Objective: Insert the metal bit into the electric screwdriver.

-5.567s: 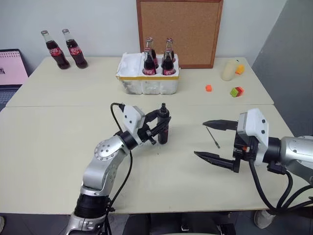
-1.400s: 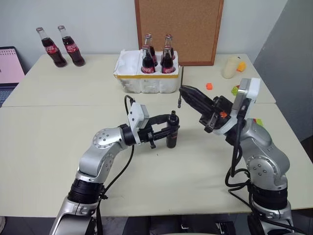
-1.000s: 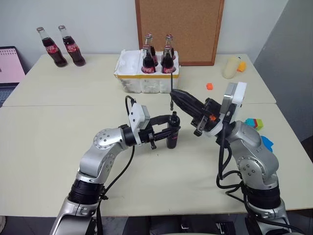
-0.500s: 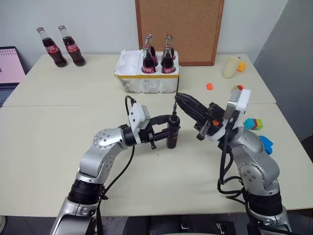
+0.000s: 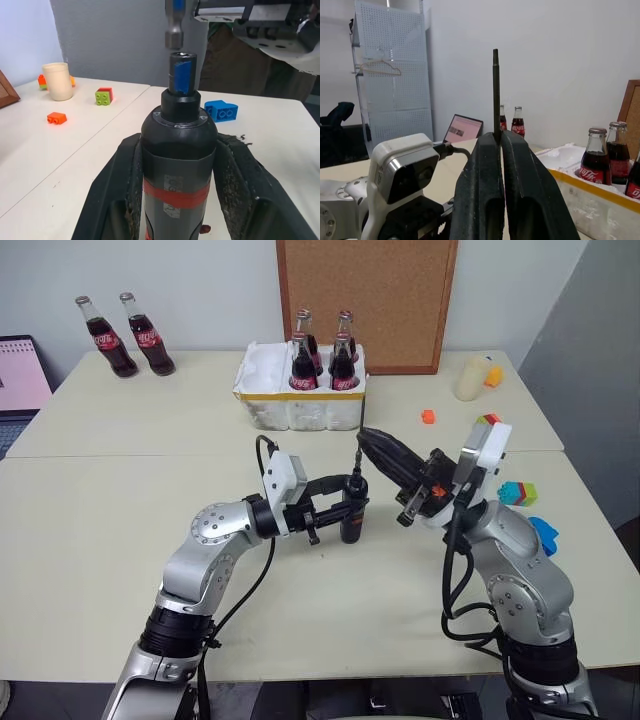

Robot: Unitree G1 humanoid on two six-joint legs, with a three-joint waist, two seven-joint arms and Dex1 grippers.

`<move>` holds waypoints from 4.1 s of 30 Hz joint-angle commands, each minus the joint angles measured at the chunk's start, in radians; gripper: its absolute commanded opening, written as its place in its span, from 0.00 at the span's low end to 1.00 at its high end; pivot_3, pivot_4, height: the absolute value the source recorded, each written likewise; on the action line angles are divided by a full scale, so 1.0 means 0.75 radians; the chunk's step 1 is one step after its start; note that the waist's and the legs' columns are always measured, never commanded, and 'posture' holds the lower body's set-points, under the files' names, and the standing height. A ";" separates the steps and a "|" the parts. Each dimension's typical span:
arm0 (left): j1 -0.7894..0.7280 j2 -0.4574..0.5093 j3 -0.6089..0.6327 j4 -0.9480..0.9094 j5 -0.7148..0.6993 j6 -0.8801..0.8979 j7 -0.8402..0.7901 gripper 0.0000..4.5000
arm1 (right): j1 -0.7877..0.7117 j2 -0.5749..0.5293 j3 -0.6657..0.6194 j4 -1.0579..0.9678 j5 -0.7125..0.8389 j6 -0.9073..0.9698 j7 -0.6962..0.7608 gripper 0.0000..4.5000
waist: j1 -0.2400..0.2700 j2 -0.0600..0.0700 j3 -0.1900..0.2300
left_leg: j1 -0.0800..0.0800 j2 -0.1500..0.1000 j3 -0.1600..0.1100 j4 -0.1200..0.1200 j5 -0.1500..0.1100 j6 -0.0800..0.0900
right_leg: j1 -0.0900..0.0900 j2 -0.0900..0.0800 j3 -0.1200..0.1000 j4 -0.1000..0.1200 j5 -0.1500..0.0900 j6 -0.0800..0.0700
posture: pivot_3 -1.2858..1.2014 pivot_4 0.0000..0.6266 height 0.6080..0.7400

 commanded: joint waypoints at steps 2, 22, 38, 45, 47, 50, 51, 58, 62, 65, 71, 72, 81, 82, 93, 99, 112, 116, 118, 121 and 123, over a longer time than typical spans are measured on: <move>0.009 0.004 -0.001 -0.031 0.004 -0.011 -0.004 0.36 | -0.004 -0.004 0.011 -0.066 0.019 0.001 -0.003 0.00 | 0.000 0.000 0.000 | 0.000 0.000 0.000 0.000 0.000 0.000 | 0.000 0.000 0.000 0.000 0.000 0.000 | 0.52 0.24 1.00; 0.011 0.002 -0.009 -0.020 0.015 -0.030 -0.014 0.36 | 0.052 -0.067 0.043 -0.069 -0.078 0.022 -0.031 0.00 | 0.000 0.000 0.000 | 0.001 0.000 0.000 0.000 0.000 0.000 | 0.000 0.000 0.000 0.001 0.000 0.000 | 0.52 0.24 1.00; 0.016 0.000 -0.008 -0.016 0.020 -0.045 -0.023 0.36 | 0.035 -0.166 0.042 -0.187 0.031 0.430 -0.191 0.00 | 0.000 -0.001 -0.003 | 0.003 0.000 0.000 0.000 0.000 0.000 | 0.002 0.000 0.000 0.002 0.000 0.000 | 0.52 0.24 1.00; 0.014 0.000 -0.010 -0.012 0.023 -0.052 -0.028 0.36 | 0.009 -0.196 0.041 -0.201 0.064 0.497 -0.187 0.00 | 0.000 -0.001 -0.003 | 0.003 0.000 0.000 0.000 0.000 0.000 | 0.002 0.000 0.000 0.002 0.000 0.000 | 0.52 0.24 1.00; 0.012 -0.001 -0.012 -0.014 0.023 -0.051 -0.027 0.36 | -0.002 -0.197 0.032 -0.207 0.082 0.504 -0.182 0.00 | 0.000 -0.001 -0.003 | 0.003 0.000 0.000 0.000 0.000 0.000 | 0.002 0.000 0.000 0.002 0.000 0.000 | 0.52 0.24 1.00; 0.011 -0.002 -0.014 -0.012 0.024 -0.053 -0.028 0.36 | -0.006 -0.198 0.010 -0.216 0.119 0.507 -0.165 0.00 | 0.000 -0.001 -0.003 | 0.003 0.000 0.000 0.000 0.000 0.000 | 0.002 0.000 0.000 0.002 0.000 0.000 | 0.52 0.24 1.00; 0.010 -0.002 -0.015 -0.014 0.025 -0.052 -0.027 0.36 | -0.005 -0.198 -0.006 -0.218 0.126 0.514 -0.177 0.04 | 0.000 -0.001 -0.003 | 0.003 0.000 0.000 0.000 0.000 0.000 | 0.002 0.000 0.000 0.002 0.000 0.000 | 0.52 0.24 1.00; 0.002 -0.012 -0.021 -0.030 0.027 -0.041 -0.014 0.36 | -0.023 -0.200 -0.093 -0.236 0.225 0.558 -0.191 0.35 | 0.000 -0.001 -0.003 | 0.001 0.000 0.000 0.000 0.000 0.000 | 0.001 0.000 -0.001 0.001 0.000 0.000 | 0.52 0.24 1.00; -0.002 -0.014 -0.014 -0.041 0.022 -0.033 0.003 0.36 | -0.039 -0.220 -0.167 -0.246 0.279 0.577 -0.207 0.53 | 0.000 -0.001 -0.003 | 0.000 0.000 0.000 0.000 0.000 0.000 | 0.001 0.000 0.000 0.000 0.000 0.000 | 0.52 0.24 1.00; -0.017 -0.018 0.011 -0.048 0.012 -0.015 0.036 0.36 | -0.048 -0.255 -0.236 -0.260 0.341 0.602 -0.215 0.68 | 0.000 -0.001 -0.003 | 0.000 0.000 0.000 0.000 0.000 0.000 | 0.001 0.000 0.000 0.000 0.000 0.000 | 0.52 0.24 1.00; -0.078 0.004 0.074 -0.057 -0.008 0.047 0.095 0.36 | -0.048 -0.407 -0.358 -0.293 0.441 0.651 -0.180 0.96 | 0.000 -0.002 -0.002 | -0.001 -0.001 0.001 0.000 0.000 0.000 | 0.001 0.000 -0.001 0.000 0.000 0.000 | 0.52 0.24 1.00; -0.091 0.016 0.078 -0.052 0.005 0.041 0.094 0.36 | -0.042 -0.448 -0.374 -0.299 0.439 0.650 -0.161 1.00 | -0.001 -0.002 -0.002 | -0.001 -0.001 0.001 0.000 0.000 0.000 | 0.001 0.000 -0.001 -0.001 0.000 0.000 | 0.52 0.24 1.00; -0.330 0.302 -0.067 0.177 0.382 -0.131 -0.016 0.36 | 0.009 -0.695 -0.543 -0.327 0.493 0.640 -0.079 1.00 | 0.001 -0.002 -0.001 | -0.002 -0.002 0.003 0.000 0.000 0.000 | 0.000 0.001 -0.002 -0.003 0.000 0.000 | 0.52 0.24 1.00; -0.356 0.339 -0.105 0.222 0.434 -0.154 -0.048 0.36 | 0.020 -0.724 -0.561 -0.331 0.502 0.641 -0.064 1.00 | 0.000 -0.002 -0.001 | -0.002 -0.003 0.003 -0.001 0.000 0.000 | 0.000 0.001 -0.002 -0.003 0.000 0.000 | 0.52 0.24 1.00; -0.664 0.340 -0.563 0.832 0.811 -0.638 -0.532 0.36 | 0.237 -1.127 -0.515 -0.427 0.404 0.703 0.152 1.00 | -0.009 -0.002 -0.001 | -0.003 -0.002 0.012 -0.002 0.000 0.000 | 0.002 0.003 0.003 -0.007 0.000 0.000 | 0.52 0.24 1.00; -0.784 0.229 -0.643 1.108 0.937 -0.792 -0.564 0.36 | 0.311 -1.192 -0.457 -0.448 0.344 0.698 0.181 1.00 | -0.027 -0.003 -0.001 | -0.001 0.002 0.010 -0.002 0.000 0.001 | 0.001 0.013 0.005 -0.003 0.000 0.000 | 0.52 0.24 1.00; -0.788 0.208 -0.538 1.026 0.883 -0.730 -0.620 0.73 | 0.301 -1.137 -0.405 -0.450 0.291 0.675 0.183 1.00 | -0.025 -0.003 -0.001 | 0.000 0.002 0.008 -0.001 0.000 0.000 | 0.001 0.012 0.003 0.003 0.000 0.000 | 0.52 0.24 1.00; -0.726 0.228 -0.435 0.881 0.809 -0.586 -0.595 0.93 | 0.292 -1.139 -0.401 -0.431 0.271 0.662 0.197 1.00 | -0.022 -0.003 -0.001 | -0.001 0.002 0.009 0.000 0.000 0.000 | 0.000 0.012 0.003 -0.001 0.000 0.000 | 0.52 0.24 1.00; -0.691 0.257 -0.345 0.787 0.728 -0.468 -0.588 1.00 | 0.294 -1.138 -0.409 -0.420 0.262 0.653 0.205 1.00 | -0.019 -0.003 -0.001 | -0.001 0.002 0.009 0.000 0.000 0.000 | -0.001 0.012 0.003 -0.003 0.000 0.000 | 0.52 0.24 1.00; -0.627 0.343 -0.171 0.638 0.576 -0.267 -0.595 1.00 | 0.312 -1.127 -0.435 -0.396 0.238 0.624 0.223 1.00 | -0.013 -0.004 0.000 | -0.003 0.002 0.009 0.000 0.000 0.000 | -0.002 0.012 0.003 -0.003 0.000 0.000 | 0.52 0.24 1.00; -0.534 0.446 -0.075 0.498 0.455 -0.131 -0.664 1.00 | 0.331 -1.126 -0.457 -0.378 0.230 0.608 0.246 1.00 | -0.013 -0.004 0.000 | -0.003 0.003 0.008 0.000 0.000 0.000 | -0.003 0.012 0.003 -0.003 0.000 0.000 | 0.52 0.24 1.00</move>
